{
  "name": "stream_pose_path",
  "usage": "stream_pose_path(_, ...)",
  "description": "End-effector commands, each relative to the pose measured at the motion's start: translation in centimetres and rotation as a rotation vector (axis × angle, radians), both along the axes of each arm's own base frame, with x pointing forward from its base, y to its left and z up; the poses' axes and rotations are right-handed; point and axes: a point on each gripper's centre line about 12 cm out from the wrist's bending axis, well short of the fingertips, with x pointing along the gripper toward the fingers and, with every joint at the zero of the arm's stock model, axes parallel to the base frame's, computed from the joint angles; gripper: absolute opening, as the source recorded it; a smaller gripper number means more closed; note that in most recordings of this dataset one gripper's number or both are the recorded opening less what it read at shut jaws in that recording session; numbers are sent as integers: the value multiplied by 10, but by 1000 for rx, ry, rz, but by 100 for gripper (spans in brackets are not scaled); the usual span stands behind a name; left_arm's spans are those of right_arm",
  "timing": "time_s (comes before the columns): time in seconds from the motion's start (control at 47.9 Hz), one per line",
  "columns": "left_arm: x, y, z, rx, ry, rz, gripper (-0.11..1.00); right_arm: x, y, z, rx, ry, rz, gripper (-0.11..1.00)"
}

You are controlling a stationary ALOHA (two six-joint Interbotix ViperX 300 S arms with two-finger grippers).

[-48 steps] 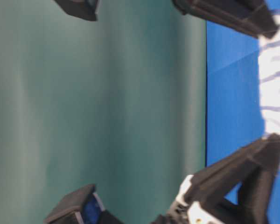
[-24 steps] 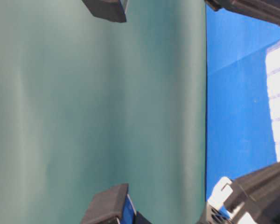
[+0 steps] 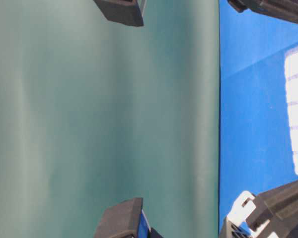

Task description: Fold the blue towel.

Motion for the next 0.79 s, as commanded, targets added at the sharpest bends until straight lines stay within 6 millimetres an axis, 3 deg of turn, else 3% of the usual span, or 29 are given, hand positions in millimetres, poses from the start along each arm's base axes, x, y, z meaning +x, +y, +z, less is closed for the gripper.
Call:
stream_pose_path(0.0,3,-5,10,-10,-32,-9,4,3,6,8,12,-23,6,30)
stream_pose_path(0.042,2,-8,11,-11,-34,-16,8,3,7,8,15,-23,9,40)
stream_pose_path(0.104,0,-13,16,-11,-38,-31,22,2,11,9,16,-25,18,59)
stream_pose_path(0.23,-6,-20,36,-10,-54,-60,61,-1,18,20,12,-54,56,92)
stream_pose_path(0.271,-9,-20,45,-8,-57,-64,73,-3,19,26,10,-70,65,96)
stream_pose_path(0.376,-21,-13,64,-1,-36,-58,91,-9,17,46,-6,-131,92,91)
stream_pose_path(0.585,-43,12,97,-2,-53,-11,82,-26,-5,87,-76,-260,107,93)
stream_pose_path(0.772,-66,40,111,-12,-103,61,80,-48,-37,114,-169,-357,77,93)
